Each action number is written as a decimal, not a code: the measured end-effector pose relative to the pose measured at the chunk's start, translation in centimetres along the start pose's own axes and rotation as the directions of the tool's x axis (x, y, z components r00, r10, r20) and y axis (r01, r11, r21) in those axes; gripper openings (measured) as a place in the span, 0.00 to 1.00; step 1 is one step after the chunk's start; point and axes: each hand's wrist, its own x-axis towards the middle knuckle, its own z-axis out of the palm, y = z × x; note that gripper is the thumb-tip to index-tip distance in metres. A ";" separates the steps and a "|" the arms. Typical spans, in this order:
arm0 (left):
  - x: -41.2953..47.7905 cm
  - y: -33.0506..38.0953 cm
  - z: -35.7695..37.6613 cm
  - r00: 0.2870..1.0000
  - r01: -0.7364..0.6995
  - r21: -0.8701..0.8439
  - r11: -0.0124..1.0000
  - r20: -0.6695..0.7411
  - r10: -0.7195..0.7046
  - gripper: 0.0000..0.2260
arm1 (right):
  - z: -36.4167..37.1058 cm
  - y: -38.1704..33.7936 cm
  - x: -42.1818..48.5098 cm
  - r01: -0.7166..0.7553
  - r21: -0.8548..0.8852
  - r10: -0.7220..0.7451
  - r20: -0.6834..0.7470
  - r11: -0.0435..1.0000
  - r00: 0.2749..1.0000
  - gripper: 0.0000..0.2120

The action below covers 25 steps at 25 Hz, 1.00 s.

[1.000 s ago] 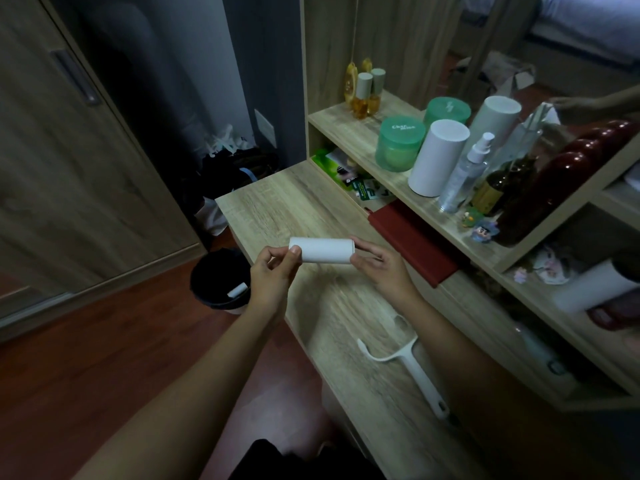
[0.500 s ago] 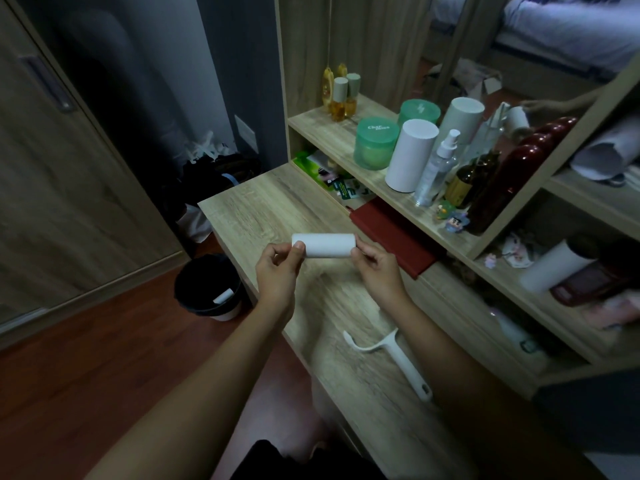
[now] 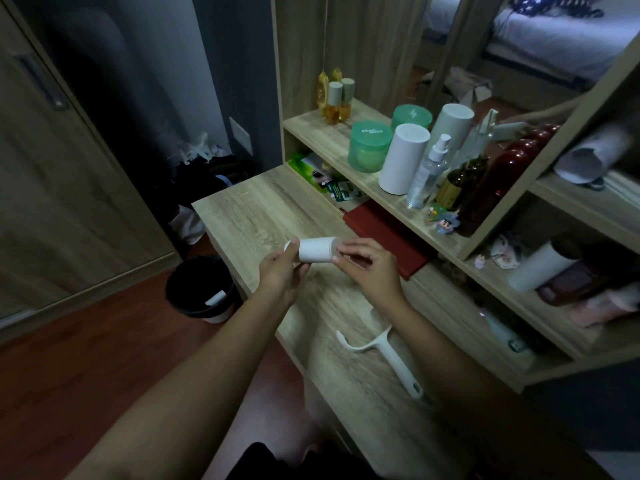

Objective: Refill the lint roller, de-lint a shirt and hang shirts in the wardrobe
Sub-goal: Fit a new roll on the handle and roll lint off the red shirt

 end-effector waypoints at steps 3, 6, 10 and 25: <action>-0.1 0.0 0.6 0.998 0.064 -0.031 0.997 0.024 -0.063 0.15 | -0.8 -0.7 0.1 0.000 0.118 0.003 -0.026 0.993 1.000 0.09; -0.2 -0.2 1.1 0.994 0.103 -0.031 0.994 0.028 -0.103 0.14 | -2.0 0.6 -0.4 -0.080 0.033 0.085 -0.183 0.996 0.979 0.06; -0.2 -0.4 1.9 0.994 0.105 0.005 0.995 0.028 -0.105 0.16 | -3.5 6.7 -3.4 -0.432 -0.468 0.389 -0.191 0.771 0.901 0.19; 0.8 -0.8 0.7 0.992 0.047 0.141 0.989 0.105 -0.063 0.03 | -3.5 4.5 -3.5 -0.438 -0.582 0.430 -0.163 0.685 0.888 0.24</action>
